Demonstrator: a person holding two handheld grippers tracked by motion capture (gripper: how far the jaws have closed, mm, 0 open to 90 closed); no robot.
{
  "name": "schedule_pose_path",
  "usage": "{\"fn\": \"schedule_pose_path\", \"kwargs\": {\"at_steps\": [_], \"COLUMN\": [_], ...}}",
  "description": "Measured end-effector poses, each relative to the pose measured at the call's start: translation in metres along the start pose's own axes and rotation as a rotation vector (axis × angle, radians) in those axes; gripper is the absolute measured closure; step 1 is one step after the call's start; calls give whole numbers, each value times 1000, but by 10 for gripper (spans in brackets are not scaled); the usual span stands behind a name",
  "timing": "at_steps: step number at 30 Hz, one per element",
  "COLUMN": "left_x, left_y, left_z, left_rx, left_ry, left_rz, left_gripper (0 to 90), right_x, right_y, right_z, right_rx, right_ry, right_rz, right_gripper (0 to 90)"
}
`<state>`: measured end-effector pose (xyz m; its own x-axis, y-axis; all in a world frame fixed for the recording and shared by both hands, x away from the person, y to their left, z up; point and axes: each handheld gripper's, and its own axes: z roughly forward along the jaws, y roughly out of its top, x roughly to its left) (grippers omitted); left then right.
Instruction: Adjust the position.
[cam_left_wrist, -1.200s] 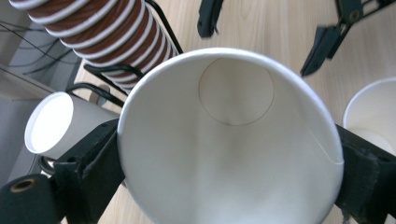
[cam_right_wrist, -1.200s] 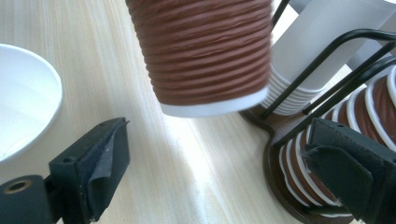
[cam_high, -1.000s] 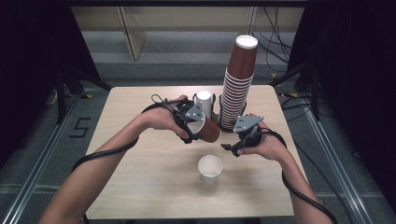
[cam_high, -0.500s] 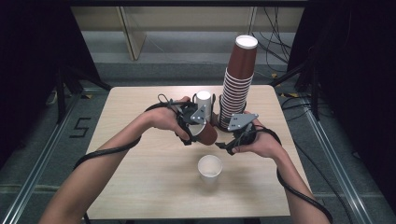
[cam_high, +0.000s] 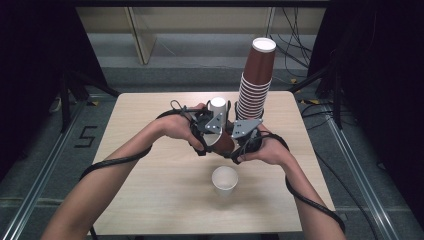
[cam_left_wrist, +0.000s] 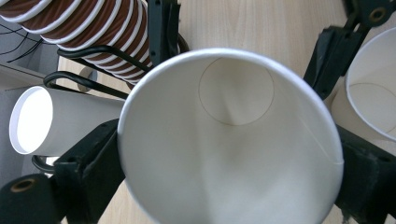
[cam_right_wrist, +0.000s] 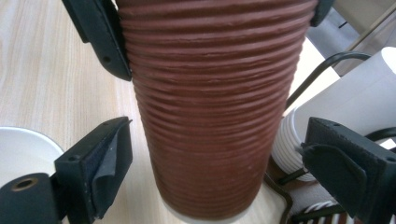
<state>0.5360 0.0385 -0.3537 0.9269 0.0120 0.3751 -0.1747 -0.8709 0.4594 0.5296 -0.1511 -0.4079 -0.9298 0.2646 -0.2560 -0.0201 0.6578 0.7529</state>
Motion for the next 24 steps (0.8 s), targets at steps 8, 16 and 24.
{"fn": "schedule_pose_path", "kwargs": {"at_steps": [8, 16, 24], "left_x": [-2, -4, -2], "left_y": [3, 7, 10], "left_z": [-1, -1, -3], "left_rx": [-14, -27, -82], "left_ry": [0, -8, -30], "left_rz": [8, 20, 9], "left_gripper": [89, 90, 79], "right_x": [2, 2, 1], "right_y": [-1, -2, -5], "right_z": [7, 7, 0], "right_rx": [1, -7, -28], "right_ry": [21, 33, 26], "right_rz": [3, -14, -28], "right_gripper": [152, 206, 210]}}
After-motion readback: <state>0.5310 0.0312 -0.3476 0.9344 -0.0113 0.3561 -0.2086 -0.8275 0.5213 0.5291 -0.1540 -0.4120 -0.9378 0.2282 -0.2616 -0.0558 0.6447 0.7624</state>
